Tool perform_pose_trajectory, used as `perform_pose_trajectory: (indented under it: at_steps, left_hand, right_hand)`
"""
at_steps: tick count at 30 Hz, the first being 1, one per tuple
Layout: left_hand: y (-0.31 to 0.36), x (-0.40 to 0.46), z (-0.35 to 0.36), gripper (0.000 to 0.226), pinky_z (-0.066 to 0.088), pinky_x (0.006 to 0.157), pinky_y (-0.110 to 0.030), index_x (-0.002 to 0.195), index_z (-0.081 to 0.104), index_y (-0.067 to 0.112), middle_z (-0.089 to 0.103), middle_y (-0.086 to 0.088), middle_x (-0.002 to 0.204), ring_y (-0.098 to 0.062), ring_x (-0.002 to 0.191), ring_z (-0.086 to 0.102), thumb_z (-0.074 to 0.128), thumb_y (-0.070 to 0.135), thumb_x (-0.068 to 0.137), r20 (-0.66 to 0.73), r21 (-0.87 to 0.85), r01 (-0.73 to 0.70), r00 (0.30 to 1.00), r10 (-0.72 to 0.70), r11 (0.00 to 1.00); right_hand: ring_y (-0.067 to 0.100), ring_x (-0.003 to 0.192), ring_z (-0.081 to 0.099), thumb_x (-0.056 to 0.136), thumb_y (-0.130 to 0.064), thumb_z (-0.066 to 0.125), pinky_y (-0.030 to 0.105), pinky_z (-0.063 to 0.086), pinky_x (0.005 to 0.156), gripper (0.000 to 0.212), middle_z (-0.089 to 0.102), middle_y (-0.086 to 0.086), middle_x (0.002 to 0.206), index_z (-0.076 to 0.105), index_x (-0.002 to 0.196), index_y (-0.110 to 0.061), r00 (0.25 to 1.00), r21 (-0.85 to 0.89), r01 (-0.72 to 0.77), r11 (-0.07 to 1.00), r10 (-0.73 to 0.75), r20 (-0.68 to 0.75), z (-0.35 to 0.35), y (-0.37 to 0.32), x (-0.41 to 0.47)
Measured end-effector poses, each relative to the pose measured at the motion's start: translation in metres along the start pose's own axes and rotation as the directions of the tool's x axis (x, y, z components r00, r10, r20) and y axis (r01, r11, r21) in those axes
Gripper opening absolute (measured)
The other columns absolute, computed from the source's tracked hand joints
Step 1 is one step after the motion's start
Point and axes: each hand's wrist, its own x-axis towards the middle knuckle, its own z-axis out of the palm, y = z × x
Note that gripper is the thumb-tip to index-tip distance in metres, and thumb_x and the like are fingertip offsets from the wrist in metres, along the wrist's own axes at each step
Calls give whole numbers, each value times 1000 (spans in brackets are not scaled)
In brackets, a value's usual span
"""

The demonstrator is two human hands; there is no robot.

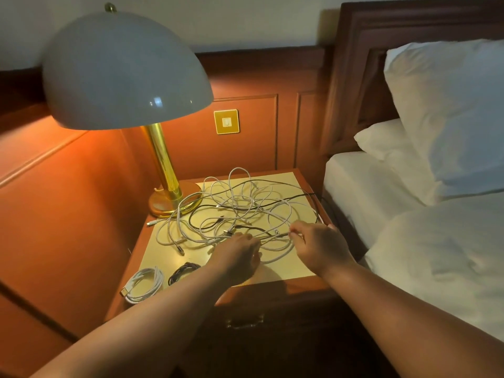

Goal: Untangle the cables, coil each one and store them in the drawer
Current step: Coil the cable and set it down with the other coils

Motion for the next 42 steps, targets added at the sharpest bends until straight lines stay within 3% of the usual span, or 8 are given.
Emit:
perform_pose_trajectory:
  at_steps: [6,12,15,18,21,26,32,42]
  left_hand:
    - [-31,1,-10,13,56,76,-31,106,67,20,64,2,104,-14,91,57,56,23,100,-109,-108,149,981,-161,983]
    - [-50,-4,-18,14,52,70,-25,100,70,16,63,-2,102,-16,86,59,57,17,99,-74,-147,253,961,-266,956]
    - [-54,-4,-23,19,55,74,-32,96,69,14,61,-2,97,-19,84,59,54,23,102,-86,-168,283,950,-300,944]
    - [-55,-2,-31,20,51,70,-33,97,60,15,60,-3,95,-20,83,57,46,27,104,-146,-228,289,934,-326,930]
    - [-54,0,-37,17,41,65,-29,102,53,17,59,-1,100,-18,84,55,44,30,105,-185,-291,250,932,-311,924]
    - [-48,3,-41,24,41,64,-22,115,54,13,62,-4,110,-15,85,54,50,33,103,-249,-248,100,955,-163,963]
    - [-52,1,-34,19,50,63,-24,101,60,15,62,0,99,-15,80,57,53,33,102,-261,-153,64,960,-103,986]
    - [-64,-2,-35,22,54,76,-32,109,64,18,65,1,103,-16,91,61,46,31,105,-111,-327,282,936,-333,902]
  right_hand:
    - [10,88,65,96,-24,58,24,53,73,8,71,-4,90,65,95,-21,950,589,-283,757,306,62,-15,-18,10]
    - [29,94,72,102,-2,46,43,56,90,13,71,15,91,57,101,-10,765,933,-318,-170,534,359,-32,-49,34]
    - [27,71,64,99,6,34,49,56,87,23,55,13,71,50,99,-10,727,885,-257,-389,526,443,-40,-60,42]
    - [15,56,41,99,0,35,35,50,63,20,43,4,64,53,102,-9,762,896,-416,-156,477,437,-35,-63,42]
    - [14,67,46,101,-20,50,30,43,60,16,54,3,86,58,112,-11,838,728,-542,419,332,433,-22,-62,39]
    - [21,106,61,86,-49,69,32,51,85,57,63,4,121,56,133,-21,903,102,-134,986,79,422,1,-74,35]
    - [20,87,63,103,-34,46,37,50,77,28,69,-1,92,68,96,-19,949,368,-257,894,162,269,5,-74,41]
    - [23,124,57,108,-12,31,42,45,107,37,63,8,131,47,141,-10,859,911,-411,-21,327,395,-13,-68,49]
